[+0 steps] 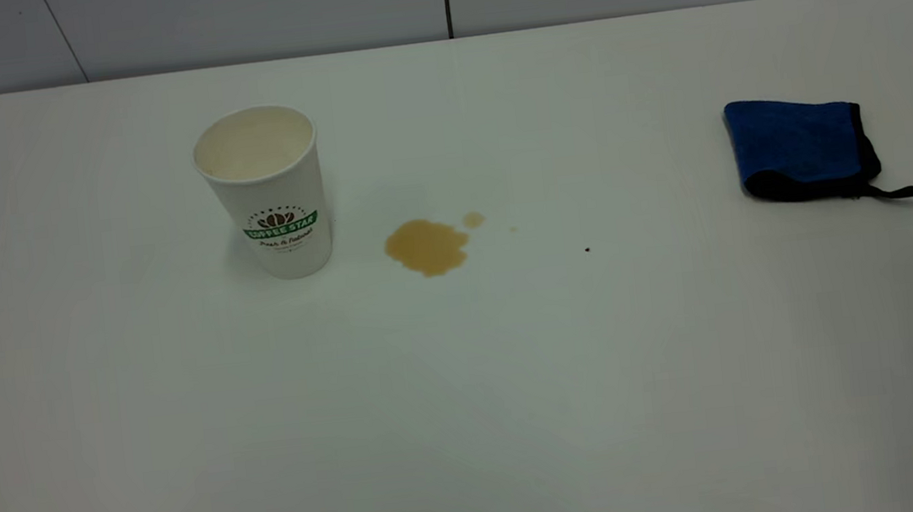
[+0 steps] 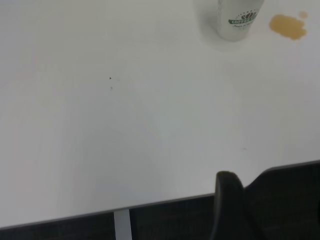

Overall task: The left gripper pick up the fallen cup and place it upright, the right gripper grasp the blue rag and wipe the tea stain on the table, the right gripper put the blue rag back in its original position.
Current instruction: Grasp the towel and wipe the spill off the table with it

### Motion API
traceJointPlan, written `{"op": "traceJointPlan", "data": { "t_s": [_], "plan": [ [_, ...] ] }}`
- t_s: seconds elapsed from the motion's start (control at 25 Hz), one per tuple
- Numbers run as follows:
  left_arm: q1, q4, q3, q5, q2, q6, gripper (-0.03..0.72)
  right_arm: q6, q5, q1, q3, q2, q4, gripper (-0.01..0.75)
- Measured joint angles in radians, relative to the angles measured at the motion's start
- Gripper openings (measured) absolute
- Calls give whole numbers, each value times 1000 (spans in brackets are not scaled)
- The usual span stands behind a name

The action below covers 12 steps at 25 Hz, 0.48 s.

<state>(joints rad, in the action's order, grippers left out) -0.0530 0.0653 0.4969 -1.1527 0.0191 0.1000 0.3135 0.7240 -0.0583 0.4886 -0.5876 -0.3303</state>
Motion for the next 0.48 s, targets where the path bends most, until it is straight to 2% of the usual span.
{"op": "traceJointPlan", "data": {
  "t_s": [0.2,0.48],
  "plan": [
    [0,0,0,0,0,0,443,323,-199,0,2,-310,-210,607],
    [0,0,0,0,0,0,443,636,-282,0,129,-722,-485,590]
  ]
}}
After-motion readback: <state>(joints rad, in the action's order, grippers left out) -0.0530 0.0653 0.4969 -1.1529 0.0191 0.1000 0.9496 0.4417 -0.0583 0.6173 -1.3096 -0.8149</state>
